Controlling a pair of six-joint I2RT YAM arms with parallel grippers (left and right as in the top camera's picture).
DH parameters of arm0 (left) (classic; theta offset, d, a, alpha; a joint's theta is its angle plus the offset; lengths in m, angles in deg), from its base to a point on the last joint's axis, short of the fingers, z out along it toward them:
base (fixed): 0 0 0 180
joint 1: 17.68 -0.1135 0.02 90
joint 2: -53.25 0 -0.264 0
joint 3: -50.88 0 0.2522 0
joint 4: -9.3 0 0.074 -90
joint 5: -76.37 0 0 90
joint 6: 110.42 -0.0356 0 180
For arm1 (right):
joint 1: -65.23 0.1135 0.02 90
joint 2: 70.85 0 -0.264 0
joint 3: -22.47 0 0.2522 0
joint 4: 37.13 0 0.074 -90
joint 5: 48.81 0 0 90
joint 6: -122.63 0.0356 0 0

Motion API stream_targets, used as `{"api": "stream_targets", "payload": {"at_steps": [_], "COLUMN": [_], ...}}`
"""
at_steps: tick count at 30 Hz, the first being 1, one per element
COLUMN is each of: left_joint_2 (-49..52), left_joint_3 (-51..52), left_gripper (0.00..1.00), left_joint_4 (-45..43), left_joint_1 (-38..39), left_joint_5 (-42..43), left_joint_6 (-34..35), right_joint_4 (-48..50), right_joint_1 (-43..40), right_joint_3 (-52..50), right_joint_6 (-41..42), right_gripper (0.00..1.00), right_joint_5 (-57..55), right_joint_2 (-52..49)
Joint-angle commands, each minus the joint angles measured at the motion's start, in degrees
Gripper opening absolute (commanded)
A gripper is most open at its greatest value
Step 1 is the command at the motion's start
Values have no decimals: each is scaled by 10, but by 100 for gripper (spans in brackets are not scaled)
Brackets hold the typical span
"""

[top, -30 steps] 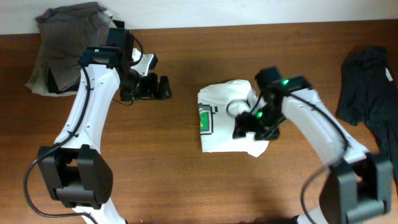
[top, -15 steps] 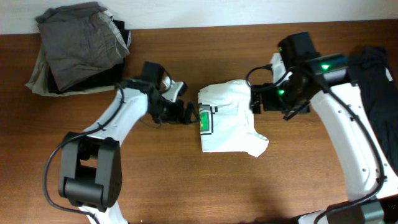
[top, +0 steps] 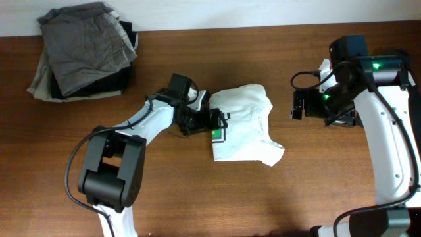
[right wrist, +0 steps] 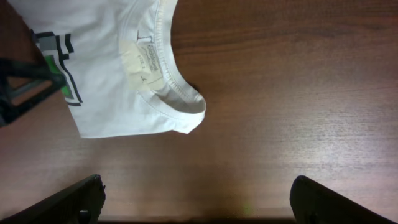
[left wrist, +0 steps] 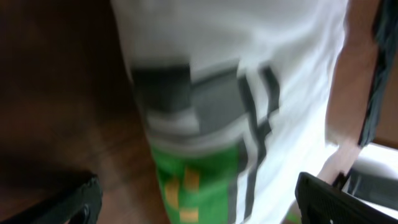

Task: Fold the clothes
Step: 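Grasp the folded white T-shirt's left side with the left gripper, then lift the white T-shirt with the left gripper and carry it to the stack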

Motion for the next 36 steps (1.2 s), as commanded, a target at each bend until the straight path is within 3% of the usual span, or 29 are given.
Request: {"api": "stream_targets", "payload": {"at_steps": [1,10,12,14,19,27,36], "left_joint_2": [34,62,62,62,62,62,62], "left_joint_3": [3,3,3,3,3,-53,-301], "left_gripper": [99,99,79,46,1,0,0], "left_joint_4": [-17,-78,-94,-107,-112,-61,166], "left_joint_1": [0,46,54,60,62,47,-32], "left_joint_5": [27,21,15,-3,-62,-154,-267], "left_joint_6": [49,88,88,88,87,-20,-234], "right_joint_4": [-2,-4,-5,-6,-11,-25,-35], "right_joint_1": [-3,-3,-3,-3,-3,-3,-3], "right_joint_3": [10,10,10,9,9,9,9], "right_joint_6": [-11,-11,-11,-11,-15,-22,-24], "right_gripper": [99,99,99,98,99,99,99], "right_joint_5": [-7,-7,-7,-7,-7,-7,-22], "right_joint_2": [6,6,6,6,6,6,6]}}
